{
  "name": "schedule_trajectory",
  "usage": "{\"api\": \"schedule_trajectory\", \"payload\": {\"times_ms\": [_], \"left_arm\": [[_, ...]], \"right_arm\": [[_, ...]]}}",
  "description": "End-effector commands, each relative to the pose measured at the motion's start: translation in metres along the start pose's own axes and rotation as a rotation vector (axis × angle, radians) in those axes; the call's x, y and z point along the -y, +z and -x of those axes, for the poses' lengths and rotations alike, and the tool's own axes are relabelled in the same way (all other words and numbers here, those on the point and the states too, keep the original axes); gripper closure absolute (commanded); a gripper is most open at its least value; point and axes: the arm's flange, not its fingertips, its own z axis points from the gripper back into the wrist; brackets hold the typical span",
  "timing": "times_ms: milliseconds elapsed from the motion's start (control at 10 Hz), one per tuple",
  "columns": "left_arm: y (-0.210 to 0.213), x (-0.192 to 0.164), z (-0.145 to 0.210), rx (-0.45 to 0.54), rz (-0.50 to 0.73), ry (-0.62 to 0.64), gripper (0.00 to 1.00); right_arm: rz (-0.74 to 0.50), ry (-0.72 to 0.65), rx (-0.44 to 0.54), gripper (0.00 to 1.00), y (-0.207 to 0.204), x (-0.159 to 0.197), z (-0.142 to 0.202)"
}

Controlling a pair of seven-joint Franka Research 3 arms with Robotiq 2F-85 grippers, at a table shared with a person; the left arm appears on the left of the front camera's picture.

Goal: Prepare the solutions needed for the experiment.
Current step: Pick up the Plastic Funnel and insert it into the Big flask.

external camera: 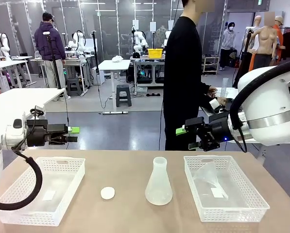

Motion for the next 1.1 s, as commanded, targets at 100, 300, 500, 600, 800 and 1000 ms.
{"api": "schedule_trajectory", "payload": {"times_ms": [100,300,500,600,800,1000], "left_arm": [[0.000,0.000,0.000,0.000,0.000,0.000,0.00],[-0.004,-0.005,-0.013,-0.007,-0.055,0.280,0.00],[0.006,0.000,-0.015,-0.133,-0.002,0.490,0.00],[0.010,-0.002,-0.010,-0.188,0.075,0.524,0.00],[0.016,-0.003,-0.011,-0.239,0.185,0.528,0.00],[0.015,-0.006,-0.010,-0.263,0.318,0.549,0.00]], "right_arm": [[0.000,0.000,0.000,0.00,0.000,0.000,0.000],[-0.105,0.022,0.020,0.00,-0.002,-0.001,-0.006],[-0.136,0.022,0.004,0.00,0.001,0.004,-0.005],[-0.161,0.019,0.000,0.00,0.002,0.006,-0.006],[-0.184,0.012,0.004,0.00,0.003,0.007,-0.008],[-0.231,-0.011,-0.002,0.00,0.001,0.007,-0.011]]}}
